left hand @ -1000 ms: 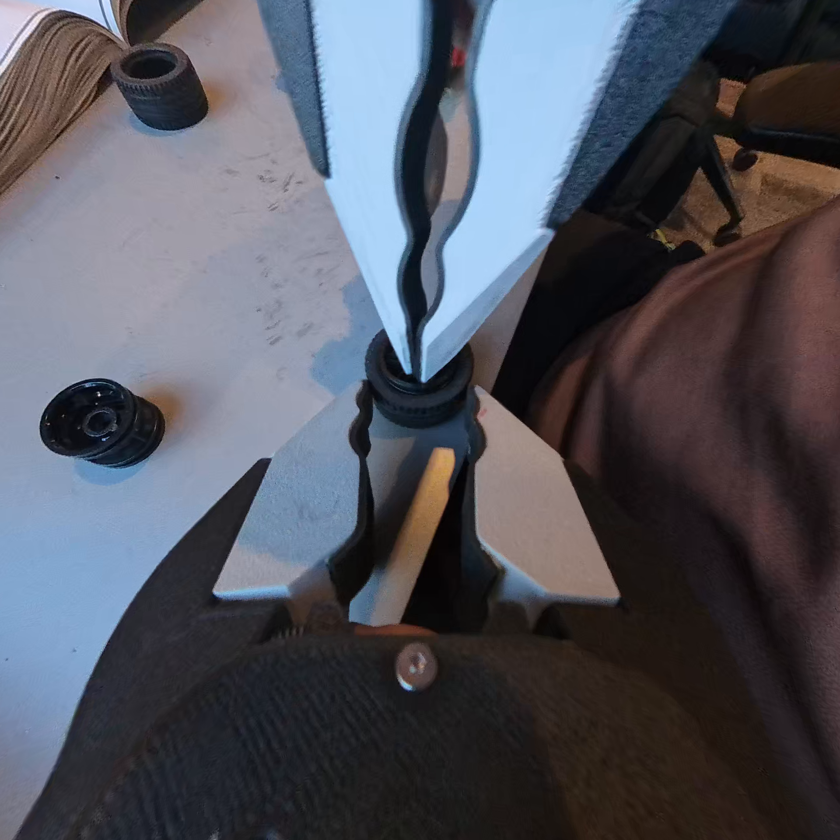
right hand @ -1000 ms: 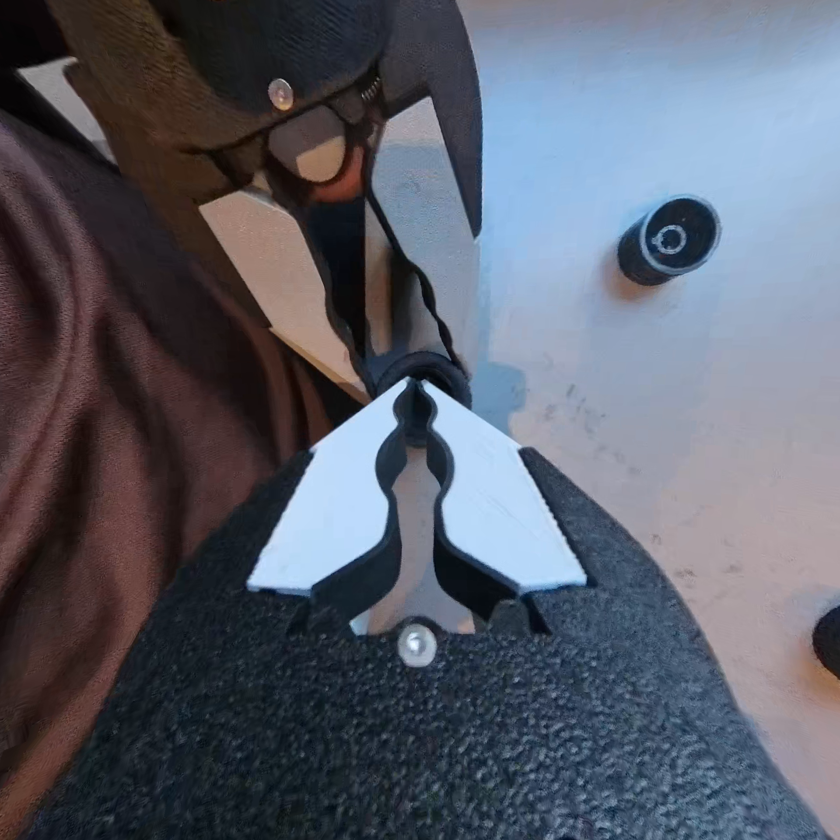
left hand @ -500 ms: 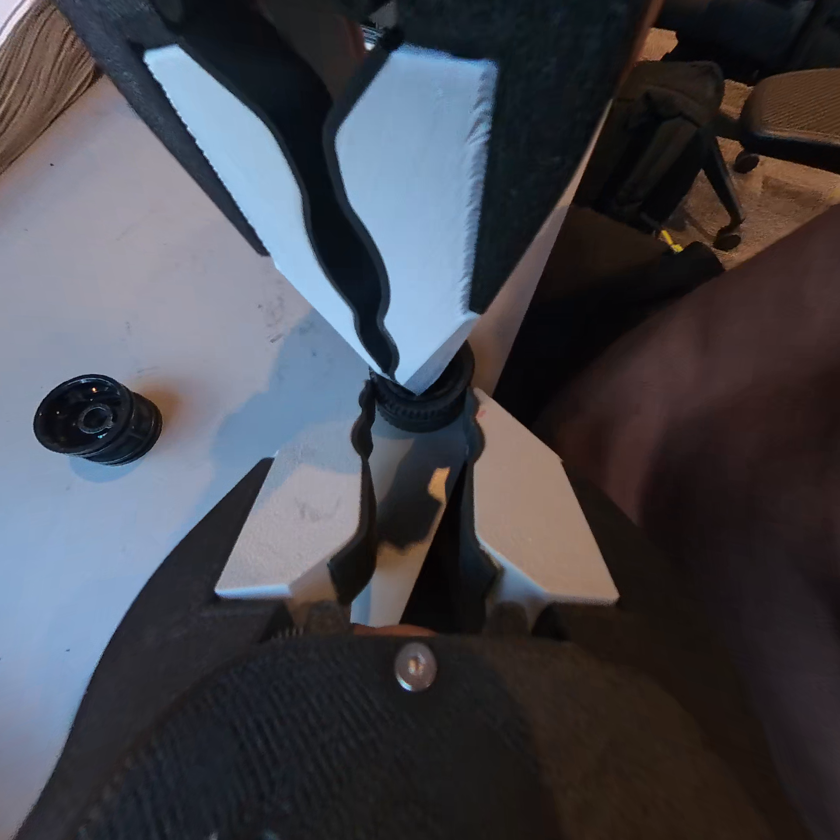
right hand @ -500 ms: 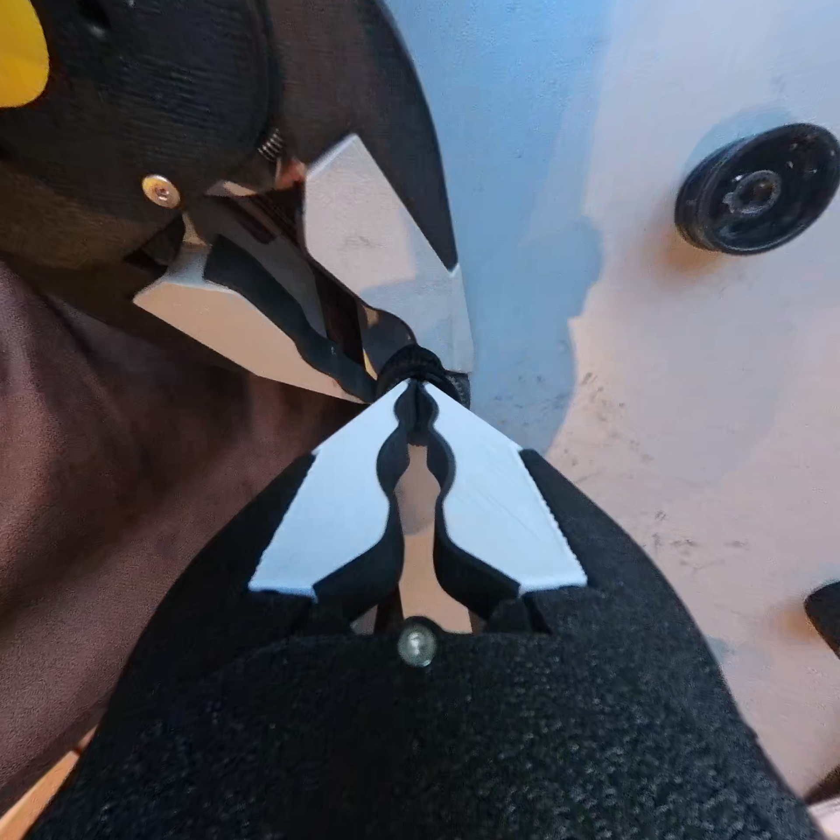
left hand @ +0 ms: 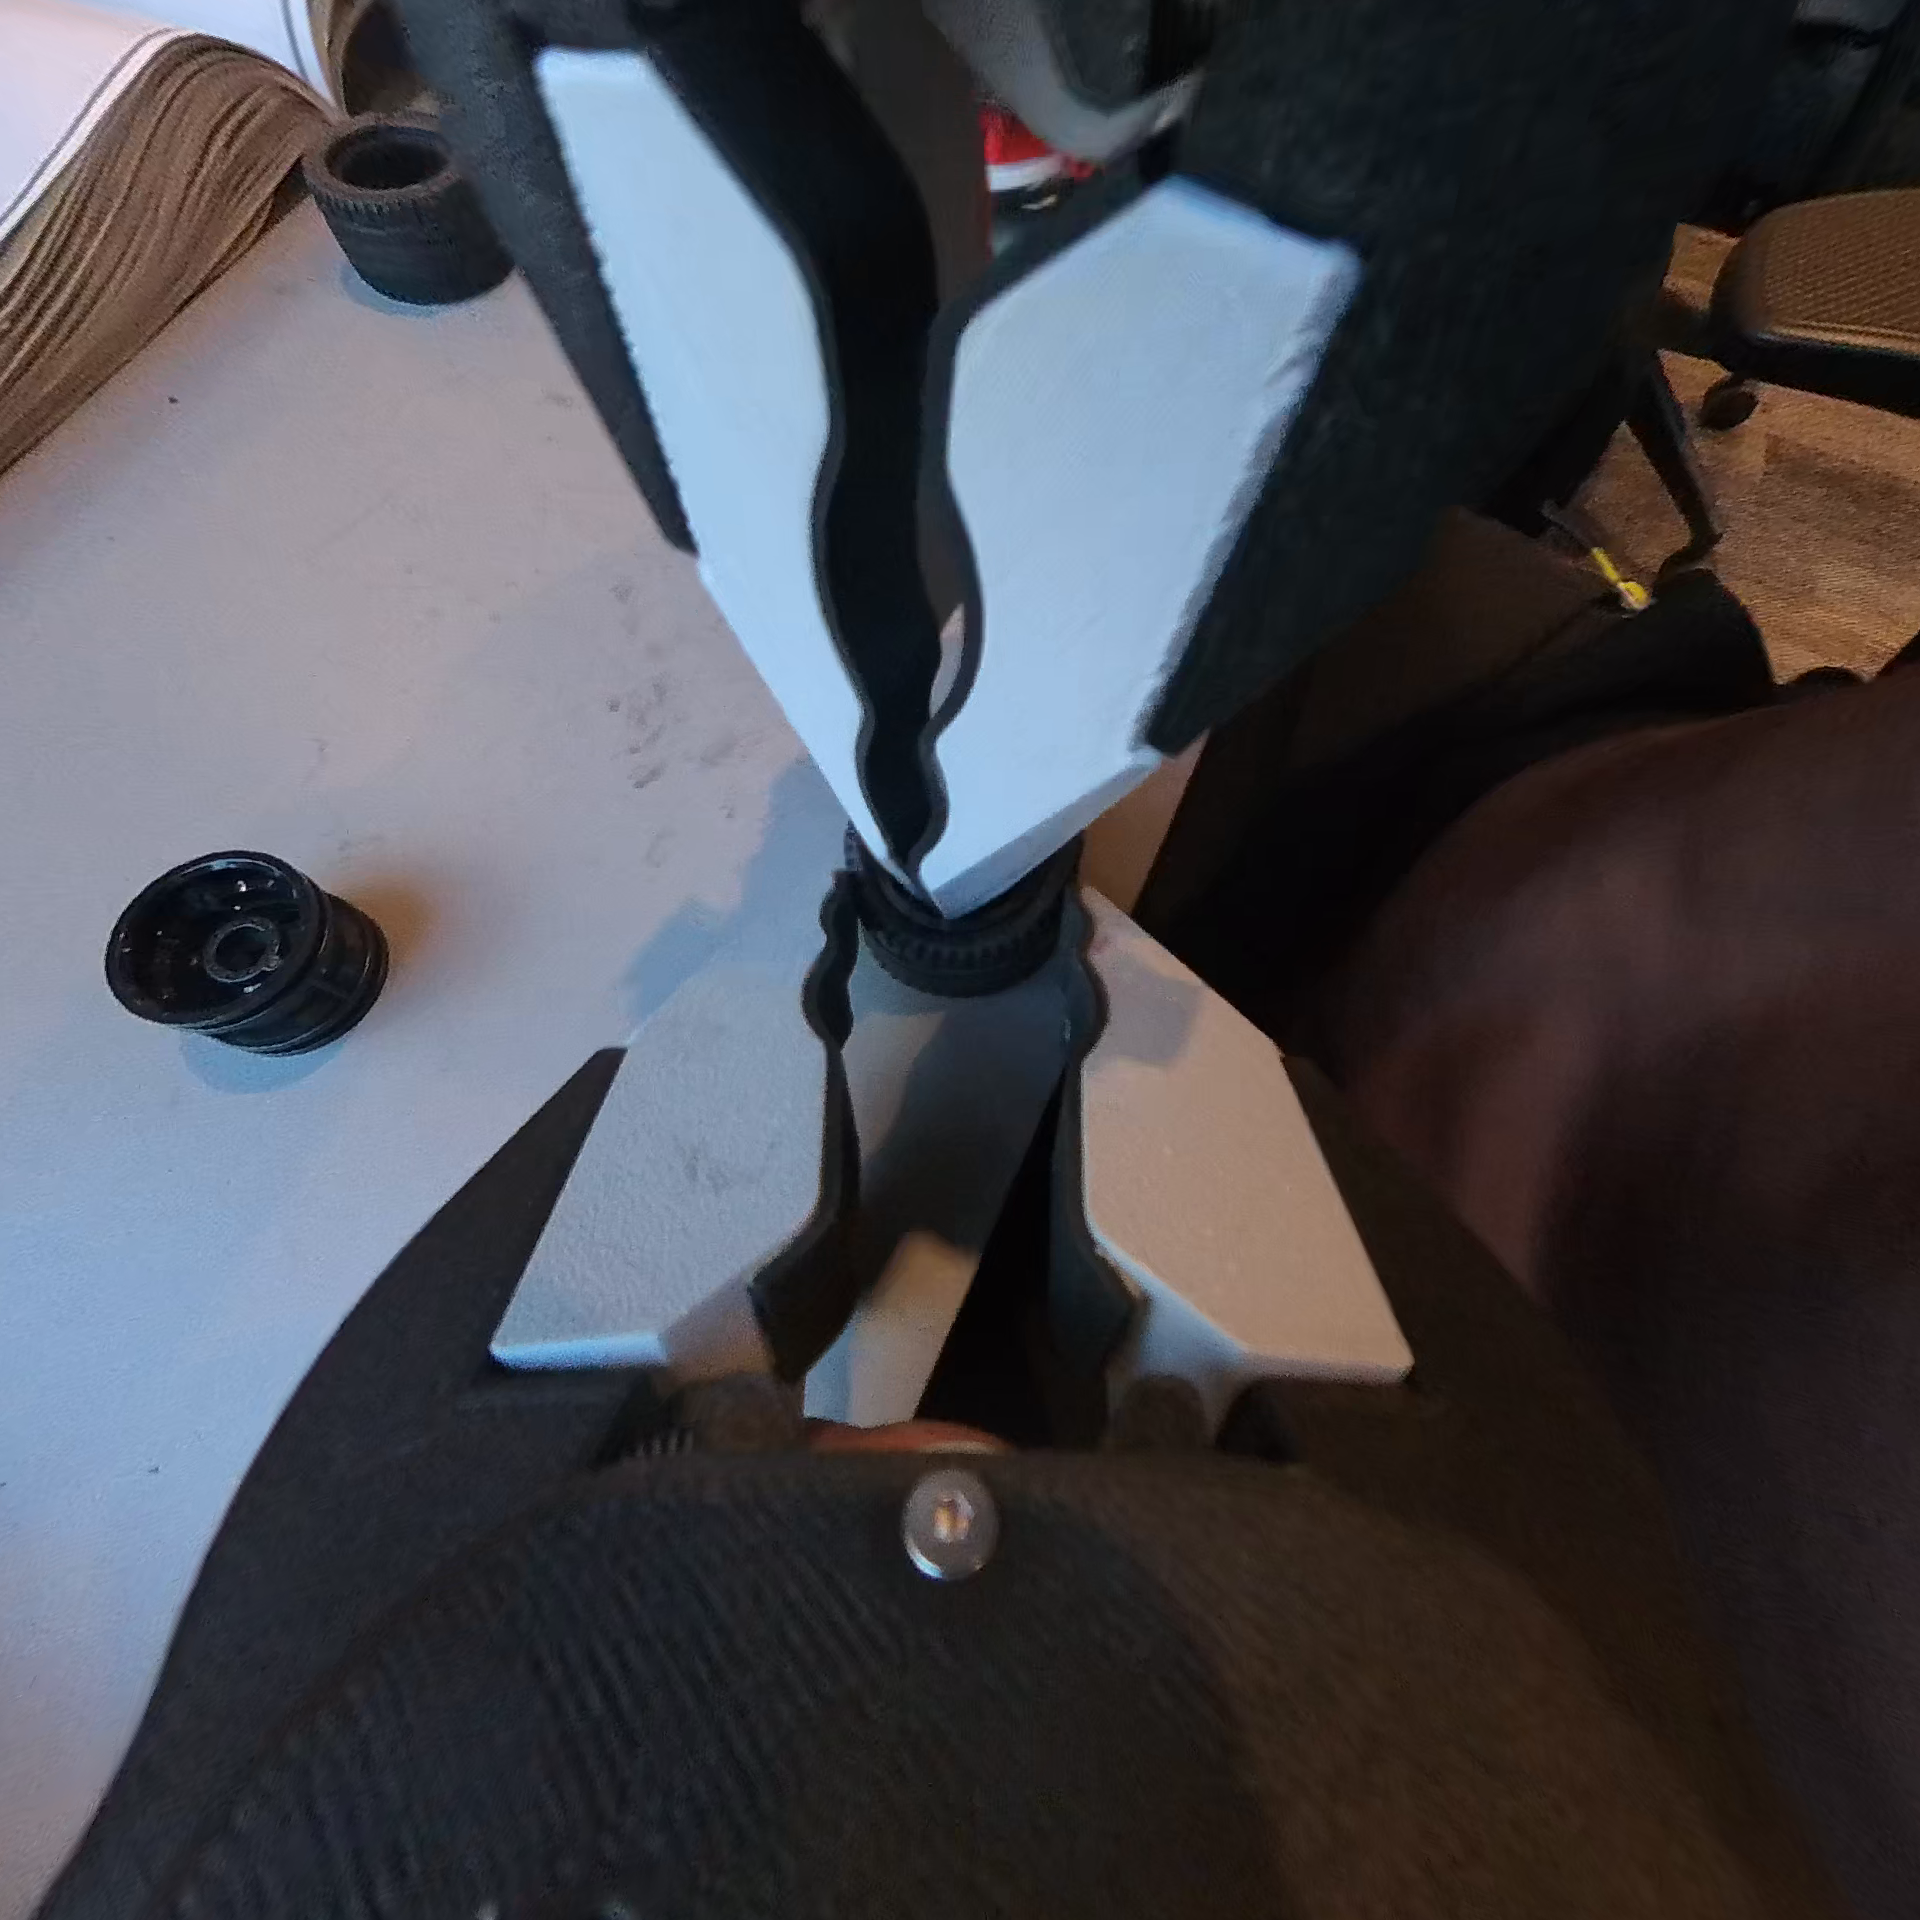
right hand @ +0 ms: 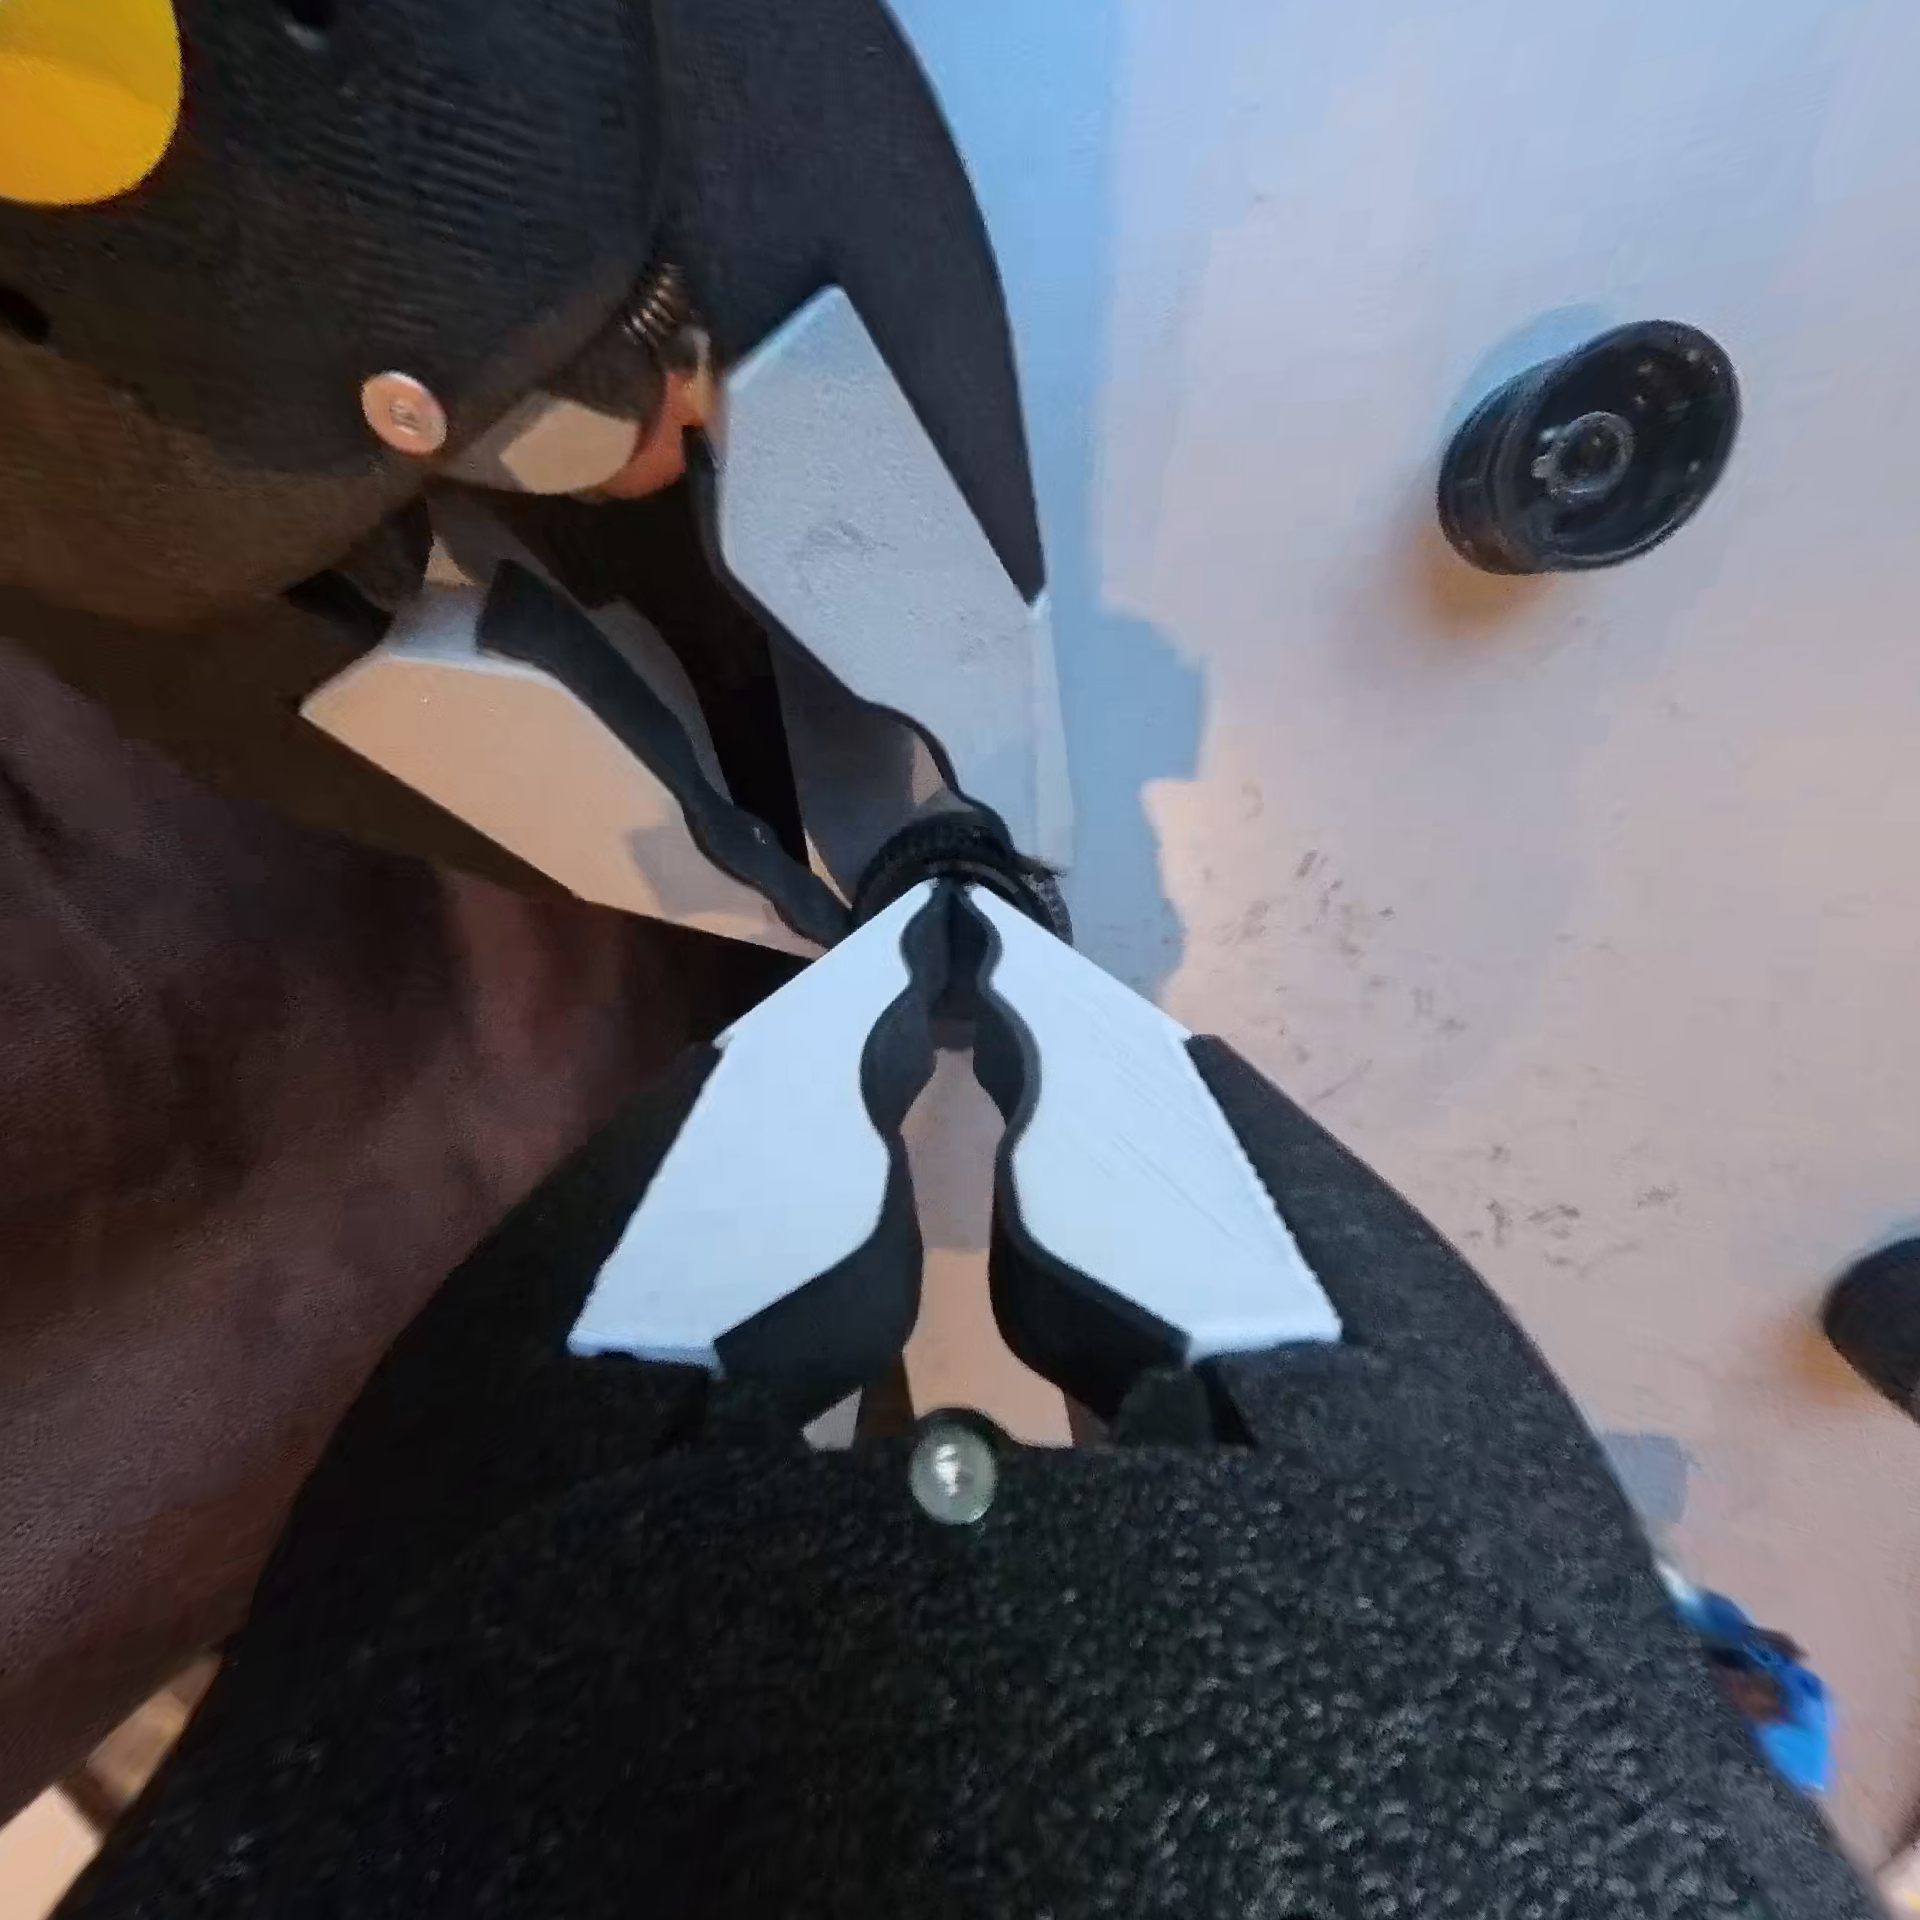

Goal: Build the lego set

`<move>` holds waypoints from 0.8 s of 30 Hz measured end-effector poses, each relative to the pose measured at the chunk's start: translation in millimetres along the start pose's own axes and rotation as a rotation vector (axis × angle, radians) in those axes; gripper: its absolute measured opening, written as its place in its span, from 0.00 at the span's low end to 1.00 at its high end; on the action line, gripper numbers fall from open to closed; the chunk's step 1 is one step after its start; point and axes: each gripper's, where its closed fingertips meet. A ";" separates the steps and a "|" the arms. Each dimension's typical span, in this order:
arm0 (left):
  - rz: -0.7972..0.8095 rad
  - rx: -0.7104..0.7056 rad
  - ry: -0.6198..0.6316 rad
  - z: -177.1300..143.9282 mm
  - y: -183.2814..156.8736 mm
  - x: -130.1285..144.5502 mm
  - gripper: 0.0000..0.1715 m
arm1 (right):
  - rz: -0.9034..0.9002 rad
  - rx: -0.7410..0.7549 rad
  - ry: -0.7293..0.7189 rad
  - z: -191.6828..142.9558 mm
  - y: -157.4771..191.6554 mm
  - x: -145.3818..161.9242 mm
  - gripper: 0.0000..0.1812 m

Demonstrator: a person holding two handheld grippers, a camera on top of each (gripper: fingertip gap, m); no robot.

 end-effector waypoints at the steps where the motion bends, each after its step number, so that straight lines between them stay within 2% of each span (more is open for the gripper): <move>1: 0.000 -0.003 -0.001 0.0 0.3 0.0 0.21 | 0.029 0.001 -0.045 0.1 0.0 -0.4 0.00; 4: 0.027 -0.016 -0.006 -0.1 0.7 -0.4 0.21 | 0.049 0.043 -0.165 -1.4 0.3 -0.4 0.00; 6: 0.038 -0.017 -0.005 -0.5 0.7 -0.1 0.21 | 0.150 0.015 -0.266 -3.8 1.3 -0.7 0.00; 8: 0.043 -0.003 -0.033 1.6 -2.4 -3.1 0.21 | 0.249 -0.040 -0.300 -10.4 2.9 2.3 0.00; 10: 0.015 -0.007 -0.019 3.9 -0.1 -3.4 0.21 | 0.206 -0.083 -0.243 -18.3 7.4 8.2 0.00; 12: -0.002 -0.005 -0.018 4.3 0.6 -3.9 0.21 | 0.130 -0.064 -0.164 -21.3 2.8 16.0 0.00; 19: 0.061 -0.025 -0.009 5.0 0.2 -1.7 0.21 | 0.062 -0.138 0.010 -13.8 1.8 21.0 0.00; 21: 0.050 -0.023 -0.007 5.0 0.5 -1.5 0.21 | 0.079 -0.168 0.028 -11.8 2.4 20.6 0.00; 24: 0.048 -0.029 -0.007 5.0 1.0 -1.2 0.21 | 0.050 -0.105 0.016 -9.1 1.6 17.7 0.00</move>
Point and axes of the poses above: each gripper's, where its closed fingertips meet, z out along the fingers, x out of its underside, y = z × x across the jaws, and after that the axes turned 14 degrees about -y, right-handed
